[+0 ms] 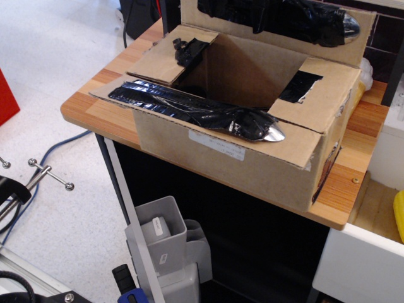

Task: Open small4fbox flaps

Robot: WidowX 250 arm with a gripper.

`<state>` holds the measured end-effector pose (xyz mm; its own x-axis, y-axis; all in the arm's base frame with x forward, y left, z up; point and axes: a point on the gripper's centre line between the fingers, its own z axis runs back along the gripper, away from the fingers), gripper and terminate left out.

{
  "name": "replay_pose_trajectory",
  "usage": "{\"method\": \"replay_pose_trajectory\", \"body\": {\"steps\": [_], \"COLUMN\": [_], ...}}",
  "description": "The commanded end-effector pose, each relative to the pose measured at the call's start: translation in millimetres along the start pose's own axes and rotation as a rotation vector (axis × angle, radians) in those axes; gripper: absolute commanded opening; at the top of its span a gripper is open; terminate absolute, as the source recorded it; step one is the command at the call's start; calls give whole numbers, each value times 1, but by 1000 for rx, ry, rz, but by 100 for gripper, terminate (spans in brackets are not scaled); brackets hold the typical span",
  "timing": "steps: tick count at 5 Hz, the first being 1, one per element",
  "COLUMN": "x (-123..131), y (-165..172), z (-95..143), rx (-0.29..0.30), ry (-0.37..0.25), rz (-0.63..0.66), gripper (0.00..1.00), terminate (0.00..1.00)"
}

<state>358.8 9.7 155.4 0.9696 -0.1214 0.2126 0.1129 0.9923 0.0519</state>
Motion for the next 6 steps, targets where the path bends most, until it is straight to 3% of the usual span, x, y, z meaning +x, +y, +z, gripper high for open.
{"method": "replay_pose_trajectory", "body": {"steps": [1,2,4,6], "x": [28,38,48,46], "y": [8,7,1,-3], "z": [19,3,-20,-35], "rx": [32,-6,-116,-156], "ry": [-118,-163,-107,-97], "rz": [-22,-27,7,18], "gripper": [100,100,100,100], "terminate": [0,0,0,0]}}
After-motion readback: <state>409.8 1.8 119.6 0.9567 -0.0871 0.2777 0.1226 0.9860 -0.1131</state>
